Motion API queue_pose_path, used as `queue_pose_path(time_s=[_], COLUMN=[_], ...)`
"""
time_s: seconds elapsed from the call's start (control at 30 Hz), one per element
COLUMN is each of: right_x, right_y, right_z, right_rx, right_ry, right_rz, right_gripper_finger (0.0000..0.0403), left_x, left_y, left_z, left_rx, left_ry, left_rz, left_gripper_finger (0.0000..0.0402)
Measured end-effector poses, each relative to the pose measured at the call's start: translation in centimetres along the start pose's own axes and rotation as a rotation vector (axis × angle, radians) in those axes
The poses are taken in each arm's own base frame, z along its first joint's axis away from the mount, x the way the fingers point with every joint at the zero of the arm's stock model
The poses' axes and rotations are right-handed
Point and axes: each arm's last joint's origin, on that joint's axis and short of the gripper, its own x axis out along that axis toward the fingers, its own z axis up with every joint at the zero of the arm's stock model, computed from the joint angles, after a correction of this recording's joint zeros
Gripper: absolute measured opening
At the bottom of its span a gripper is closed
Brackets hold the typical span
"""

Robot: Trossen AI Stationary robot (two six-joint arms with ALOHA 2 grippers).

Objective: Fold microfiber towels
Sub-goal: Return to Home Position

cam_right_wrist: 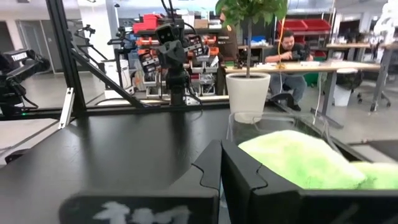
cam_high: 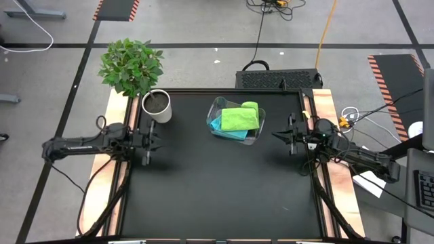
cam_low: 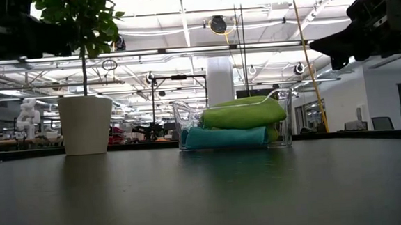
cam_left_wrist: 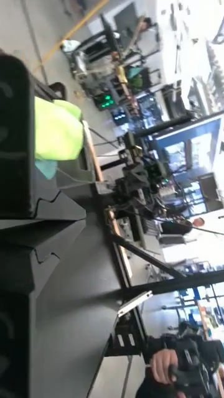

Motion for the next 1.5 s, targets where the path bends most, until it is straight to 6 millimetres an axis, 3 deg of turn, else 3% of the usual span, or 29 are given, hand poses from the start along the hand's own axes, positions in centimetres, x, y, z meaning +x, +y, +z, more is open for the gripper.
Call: queue_pose_path(time_s=[0.5, 0.8, 1.2, 1.5], right_x=[0.1, 0.5, 0.7, 0.7], right_y=[-0.1, -0.3, -0.3, -0.3], right_z=[-0.9, -1.5, -0.5, -0.5], right_rx=[0.052, 0.067, 0.000, -0.006], right_ry=[0.093, 0.160, 0.056, 0.061], right_rz=[-0.006, -0.008, -0.006, -0.008], right_gripper_finger=[0.0000, 0.0000, 0.0000, 0.0000], left_x=[-0.8, -0.8, -0.4, -0.4], left_y=[-0.8, -0.8, -1.2, -0.7], left_z=[-2.4, -2.6, -3.0, -3.2], left_rx=[-0.122, -0.154, -0.136, -0.161], left_ry=[0.178, 0.202, 0.223, 0.278], left_rz=[-0.035, -0.039, -0.186, 0.019], left_gripper_finger=[0.0004, 0.0005, 0.0045, 0.0046])
